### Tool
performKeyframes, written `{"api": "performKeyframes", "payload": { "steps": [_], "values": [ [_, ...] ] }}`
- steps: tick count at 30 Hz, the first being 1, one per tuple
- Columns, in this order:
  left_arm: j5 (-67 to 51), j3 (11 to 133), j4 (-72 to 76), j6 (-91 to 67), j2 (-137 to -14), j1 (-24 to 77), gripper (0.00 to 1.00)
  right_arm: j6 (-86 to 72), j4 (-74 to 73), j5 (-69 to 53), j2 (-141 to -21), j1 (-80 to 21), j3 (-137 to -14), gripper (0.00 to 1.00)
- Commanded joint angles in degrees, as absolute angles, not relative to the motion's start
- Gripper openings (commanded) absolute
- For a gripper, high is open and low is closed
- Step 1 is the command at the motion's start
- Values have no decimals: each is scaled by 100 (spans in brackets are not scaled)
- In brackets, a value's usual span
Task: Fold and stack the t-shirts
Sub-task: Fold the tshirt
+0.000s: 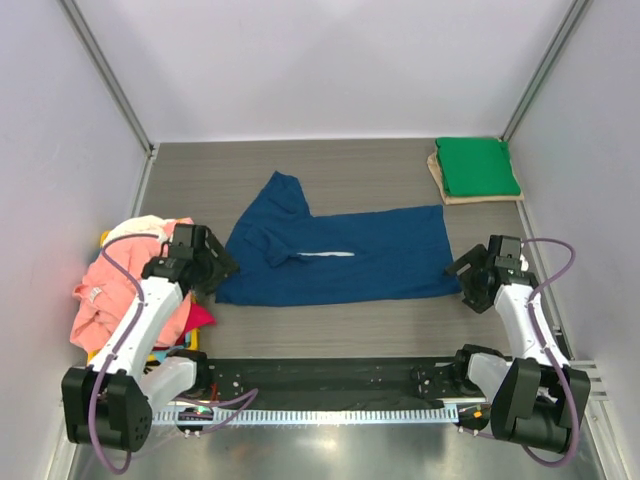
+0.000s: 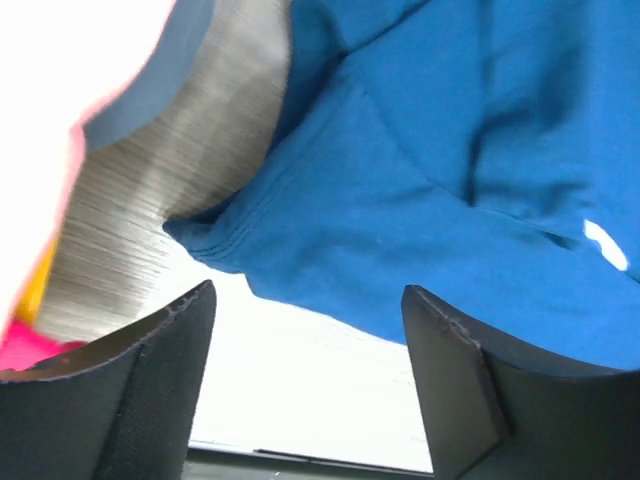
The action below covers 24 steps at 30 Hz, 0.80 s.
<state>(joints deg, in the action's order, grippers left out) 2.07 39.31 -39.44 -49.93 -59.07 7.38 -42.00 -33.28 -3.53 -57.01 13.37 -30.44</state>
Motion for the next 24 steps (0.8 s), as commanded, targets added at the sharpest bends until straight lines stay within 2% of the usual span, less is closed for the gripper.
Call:
{"api": "performKeyframes", "payload": {
  "steps": [1,6,10,14,17,20,21,24],
  "values": [
    [404,4666,-4087,-4528,-5730,721,78,-4114,-3542,-334,-5669,1362,-3506,85],
    [492,5562,-3543,-3956,-6432,721,82,-3850,-3481,-448,-5801,1231,-4279,85],
    [466,6484,-2920,-3613,-7705,721,82,-3665,-3366,-334,-6046,967,-4701,84],
    [247,8019,-2602,-3314,-9706,712,82,-3490,-3296,-44,-6354,572,-5018,84],
    [36,8847,-2435,-3270,-10650,721,81,-3437,-3191,-26,-6486,247,-5062,83],
    [-420,10216,-2391,-3366,-12062,721,79,-3445,-3050,165,-6696,0,-5054,83],
    [-465,10222,-2408,-3401,-12294,721,79,-3445,-3024,193,-6741,-226,-5045,83],
    [-719,11282,-2505,-3472,-12988,721,77,-3445,-2883,307,-6890,-483,-5010,83]
  ]
}}
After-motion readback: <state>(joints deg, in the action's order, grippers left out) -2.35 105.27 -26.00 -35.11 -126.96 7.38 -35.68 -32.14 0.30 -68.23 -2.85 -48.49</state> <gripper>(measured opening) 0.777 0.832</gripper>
